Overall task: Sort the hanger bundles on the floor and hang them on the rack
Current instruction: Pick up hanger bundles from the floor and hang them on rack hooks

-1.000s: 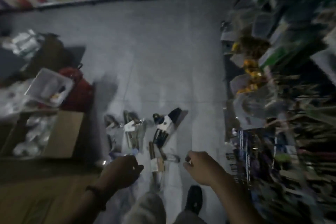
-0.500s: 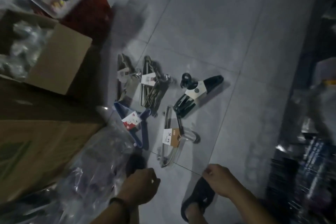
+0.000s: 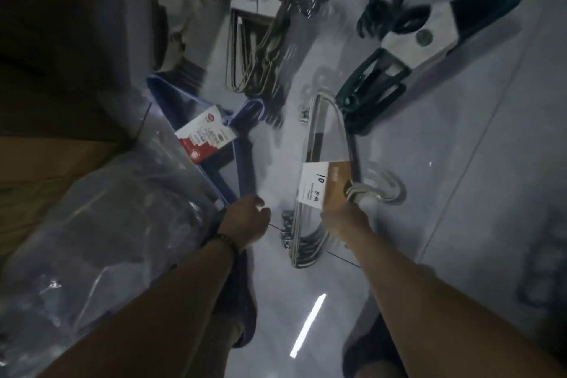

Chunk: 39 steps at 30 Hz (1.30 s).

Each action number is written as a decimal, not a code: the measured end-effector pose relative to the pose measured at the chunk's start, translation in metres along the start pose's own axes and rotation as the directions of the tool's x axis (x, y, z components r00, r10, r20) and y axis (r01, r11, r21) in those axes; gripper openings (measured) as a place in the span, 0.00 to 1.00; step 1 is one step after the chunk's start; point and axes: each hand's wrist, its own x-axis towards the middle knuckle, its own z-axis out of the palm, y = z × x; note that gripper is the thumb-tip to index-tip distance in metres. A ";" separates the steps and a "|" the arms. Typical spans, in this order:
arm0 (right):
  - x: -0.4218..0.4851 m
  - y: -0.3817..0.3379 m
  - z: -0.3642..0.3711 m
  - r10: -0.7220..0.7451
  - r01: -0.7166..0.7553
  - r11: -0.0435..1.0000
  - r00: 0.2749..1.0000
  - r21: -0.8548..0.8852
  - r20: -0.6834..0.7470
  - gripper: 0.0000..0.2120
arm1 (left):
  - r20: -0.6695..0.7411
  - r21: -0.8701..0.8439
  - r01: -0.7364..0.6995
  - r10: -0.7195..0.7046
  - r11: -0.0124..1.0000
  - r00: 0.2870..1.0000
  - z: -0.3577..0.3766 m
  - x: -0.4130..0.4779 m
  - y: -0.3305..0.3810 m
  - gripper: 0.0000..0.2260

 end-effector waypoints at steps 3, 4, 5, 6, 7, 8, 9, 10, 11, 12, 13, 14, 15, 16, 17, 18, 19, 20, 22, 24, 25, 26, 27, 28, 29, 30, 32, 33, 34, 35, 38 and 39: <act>0.021 0.008 0.032 0.192 -0.179 0.948 0.981 0.263 -0.023 0.23 | 0.030 -0.105 -0.021 0.024 0.994 0.999 0.022 0.011 -0.016 0.11; 0.023 0.014 0.040 0.259 -0.234 0.902 0.965 0.362 -0.023 0.28 | 0.065 -0.124 -0.028 0.037 0.992 0.997 0.028 0.011 -0.020 0.12; 0.026 0.018 0.048 0.278 -0.241 0.876 0.960 0.418 -0.030 0.29 | 0.095 -0.163 -0.032 0.048 0.986 0.994 0.036 0.011 -0.024 0.12; 0.025 0.019 0.054 0.264 -0.225 0.873 0.964 0.433 -0.031 0.25 | 0.121 -0.217 -0.021 0.049 0.976 0.991 0.041 0.008 -0.026 0.12; 0.018 0.017 0.059 0.239 -0.201 0.866 0.971 0.458 -0.026 0.19 | 0.138 -0.296 -0.001 0.044 0.955 0.989 0.045 0.006 -0.027 0.12; 0.006 0.011 0.060 0.204 -0.167 0.852 0.979 0.496 -0.021 0.12 | 0.157 -0.400 0.044 0.021 0.915 0.987 0.043 0.002 -0.027 0.13; -0.009 0.005 0.059 0.165 -0.128 0.831 0.986 0.540 -0.020 0.08 | 0.165 -0.519 0.083 0.004 0.851 0.986 0.040 -0.004 -0.028 0.14; -0.025 0.000 0.056 0.131 -0.092 0.810 0.991 0.579 -0.026 0.05 | 0.174 -0.633 0.111 0.001 0.767 0.985 0.035 -0.010 -0.027 0.17; -0.041 -0.001 0.052 0.097 -0.069 0.794 0.995 0.604 -0.014 0.05 | 0.193 -0.732 0.129 0.023 0.669 0.981 0.027 -0.017 -0.026 0.21; -0.059 -0.002 0.046 0.066 -0.067 0.779 0.997 0.624 0.024 0.05 | 0.213 -0.793 0.137 0.060 0.594 0.975 0.017 -0.027 -0.022 0.24; -0.075 0.002 0.042 0.044 -0.084 0.776 0.996 0.625 0.079 0.05 | 0.226 -0.822 0.136 0.098 0.553 0.969 0.006 -0.036 -0.016 0.26; -0.092 0.005 0.037 0.016 -0.087 0.788 0.993 0.609 0.121 0.06 | 0.220 -0.837 0.119 0.129 0.534 0.967 -0.005 -0.045 -0.010 0.26; -0.108 0.009 0.034 -0.030 -0.067 0.805 0.988 0.589 0.154 0.06 | 0.193 -0.854 0.096 0.139 0.512 0.971 -0.015 -0.053 -0.005 0.26; -0.125 0.013 0.033 -0.079 -0.038 0.819 0.981 0.572 0.178 0.07 | 0.158 -0.873 0.074 0.136 0.482 0.978 -0.024 -0.063 -0.001 0.26; -0.138 0.015 0.033 -0.116 -0.008 0.833 0.975 0.554 0.188 0.08 | 0.121 -0.895 0.056 0.121 0.442 0.985 -0.033 -0.073 0.004 0.27; -0.151 0.016 0.034 -0.146 0.027 0.848 0.972 0.530 0.184 0.09 | 0.097 -0.910 0.042 0.113 0.413 0.989 -0.040 -0.083 0.006 0.29; -0.162 0.018 0.035 -0.175 0.070 0.872 0.969 0.484 0.176 0.10 | 0.074 -0.914 0.022 0.114 0.405 0.991 -0.047 -0.093 0.007 0.28; -0.170 0.018 0.034 -0.223 0.128 0.898 0.957 0.420 0.186 0.12 | 0.045 -0.916 0.002 0.099 0.401 0.994 -0.053 -0.103 0.007 0.26; -0.179 0.008 0.025 -0.331 0.202 0.909 0.882 0.364 0.336 0.22 | -0.043 -0.932 -0.036 -0.011 0.360 0.999 -0.066 -0.120 0.001 0.18; -0.172 -0.009 0.011 -0.311 0.059 0.874 0.831 0.483 0.461 0.23 | -0.146 -0.921 -0.081 -0.143 0.382 0.979 -0.079 -0.129 -0.010 0.12; -0.164 -0.021 0.004 -0.239 -0.056 0.841 0.854 0.538 0.462 0.19 | -0.202 -0.904 -0.103 -0.203 0.415 0.958 -0.083 -0.128 -0.019 0.11; -0.152 -0.032 -0.001 -0.172 -0.117 0.799 0.895 0.590 0.410 0.15 | -0.252 -0.887 -0.116 -0.258 0.447 0.933 -0.086 -0.125 -0.030 0.11; -0.140 -0.046 -0.005 -0.138 -0.084 0.795 0.940 0.601 0.313 0.12 | -0.298 -0.872 -0.118 -0.323 0.475 0.898 -0.088 -0.121 -0.040 0.11; -0.128 -0.061 -0.006 -0.130 0.012 0.843 0.975 0.538 0.182 0.11 | -0.336 -0.854 -0.108 -0.381 0.510 0.861 -0.089 -0.117 -0.050 0.11; -0.118 -0.078 -0.004 -0.174 0.144 0.902 0.984 0.406 0.039 0.10 | -0.374 -0.833 -0.099 -0.423 0.544 0.825 -0.091 -0.112 -0.057 0.12; -0.109 -0.097 -0.002 -0.272 0.280 0.930 0.960 0.236 -0.069 0.07 | -0.393 -0.823 -0.090 -0.447 0.561 0.803 -0.092 -0.108 -0.064 0.13; -0.089 -0.141 0.011 -0.498 0.496 0.867 0.859 -0.054 -0.118 0.09 | -0.411 -0.813 -0.088 -0.461 0.575 0.787 -0.093 -0.100 -0.073 0.14; -0.076 -0.164 0.019 -0.584 0.562 0.807 0.806 -0.183 -0.097 0.14 | -0.405 -0.816 -0.084 -0.463 0.572 0.789 -0.092 -0.097 -0.078 0.13; -0.064 -0.188 0.026 -0.652 0.610 0.735 0.755 -0.295 -0.066 0.20 | -0.400 -0.820 -0.085 -0.460 0.566 0.793 -0.091 -0.094 -0.083 0.12; -0.053 -0.211 0.032 -0.708 0.649 0.655 0.706 -0.386 -0.013 0.27 | -0.394 -0.820 -0.081 -0.457 0.567 0.797 -0.089 -0.090 -0.089 0.11; -0.021 -0.260 0.047 -0.736 0.681 0.419 0.642 -0.601 0.214 0.45 | -0.364 -0.819 -0.057 -0.441 0.571 0.820 -0.080 -0.080 -0.107 0.09; -0.011 -0.270 0.048 -0.709 0.642 0.338 0.654 -0.688 0.263 0.49 | -0.350 -0.818 -0.038 -0.443 0.574 0.825 -0.077 -0.077 -0.113 0.10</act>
